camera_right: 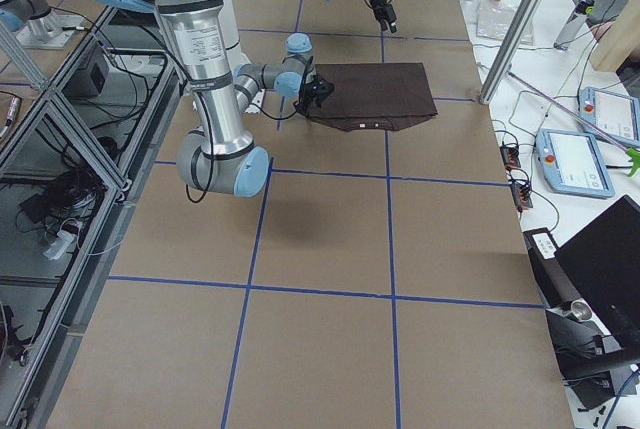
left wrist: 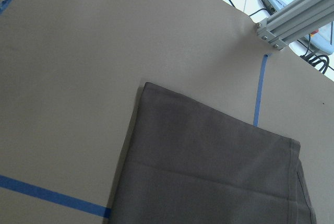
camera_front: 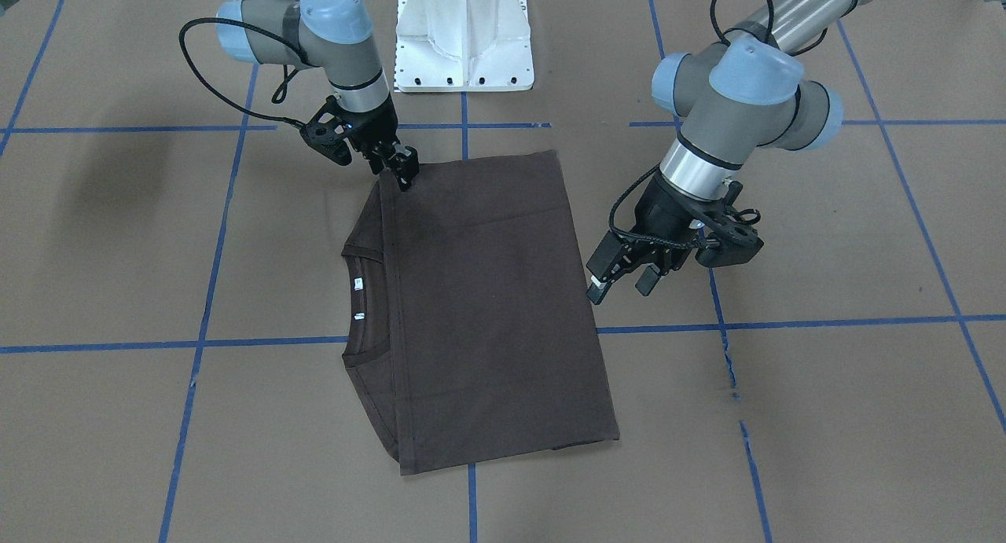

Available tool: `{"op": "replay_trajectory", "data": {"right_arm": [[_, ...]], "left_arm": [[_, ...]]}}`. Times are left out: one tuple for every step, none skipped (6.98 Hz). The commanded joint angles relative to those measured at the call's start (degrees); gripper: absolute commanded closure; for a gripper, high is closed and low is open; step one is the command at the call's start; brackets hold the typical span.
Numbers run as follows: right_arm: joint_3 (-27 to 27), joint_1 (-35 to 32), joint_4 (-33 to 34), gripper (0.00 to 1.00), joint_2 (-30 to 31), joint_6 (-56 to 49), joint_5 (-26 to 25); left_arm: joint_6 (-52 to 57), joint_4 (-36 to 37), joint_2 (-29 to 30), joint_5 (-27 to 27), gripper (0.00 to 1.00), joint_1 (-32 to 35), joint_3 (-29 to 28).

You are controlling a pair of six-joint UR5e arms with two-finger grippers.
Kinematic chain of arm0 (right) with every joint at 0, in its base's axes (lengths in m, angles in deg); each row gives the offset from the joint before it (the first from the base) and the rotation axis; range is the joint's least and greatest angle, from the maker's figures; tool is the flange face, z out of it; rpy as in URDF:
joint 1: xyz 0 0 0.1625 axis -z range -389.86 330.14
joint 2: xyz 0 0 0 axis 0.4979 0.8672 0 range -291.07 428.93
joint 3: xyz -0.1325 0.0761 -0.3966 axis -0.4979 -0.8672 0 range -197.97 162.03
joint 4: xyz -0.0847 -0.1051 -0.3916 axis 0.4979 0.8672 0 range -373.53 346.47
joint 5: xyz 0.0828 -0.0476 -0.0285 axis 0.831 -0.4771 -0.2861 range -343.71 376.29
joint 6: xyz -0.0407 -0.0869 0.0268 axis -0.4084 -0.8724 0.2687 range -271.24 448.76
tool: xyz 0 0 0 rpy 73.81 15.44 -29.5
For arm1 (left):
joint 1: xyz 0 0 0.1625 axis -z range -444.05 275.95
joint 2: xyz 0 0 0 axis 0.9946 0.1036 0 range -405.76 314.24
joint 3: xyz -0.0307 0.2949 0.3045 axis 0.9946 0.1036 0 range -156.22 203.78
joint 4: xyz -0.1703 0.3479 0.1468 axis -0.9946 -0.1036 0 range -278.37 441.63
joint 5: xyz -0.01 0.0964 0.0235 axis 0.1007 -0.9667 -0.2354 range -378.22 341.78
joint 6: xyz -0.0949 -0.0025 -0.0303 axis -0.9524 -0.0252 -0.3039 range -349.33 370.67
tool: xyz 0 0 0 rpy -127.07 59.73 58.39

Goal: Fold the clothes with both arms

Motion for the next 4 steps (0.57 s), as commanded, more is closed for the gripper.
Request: {"op": "replay_trajectory", "data": {"right_arm": [[-0.25,0.01,0.05,0.37,-0.28,0.00,-0.02],[-0.86,0.09,-0.04,0.39,-0.37,-0.09,0.07],[-0.87,0.09,-0.04,0.43,-0.45,0.00,0.16],[-1.13,0.01,0.05,0.45,-0.46,0.00,0.16]], "left_arm": [[-0.77,-0.02,-0.02,-0.03,0.02,0.00,0.00],[-0.77,-0.02,-0.02,-0.03,0.02,0.00,0.00],[-0.77,-0.02,-0.02,0.06,0.02,0.00,0.00],[-0.77,-0.02,-0.02,0.06,0.02,0.00,0.00]]}}
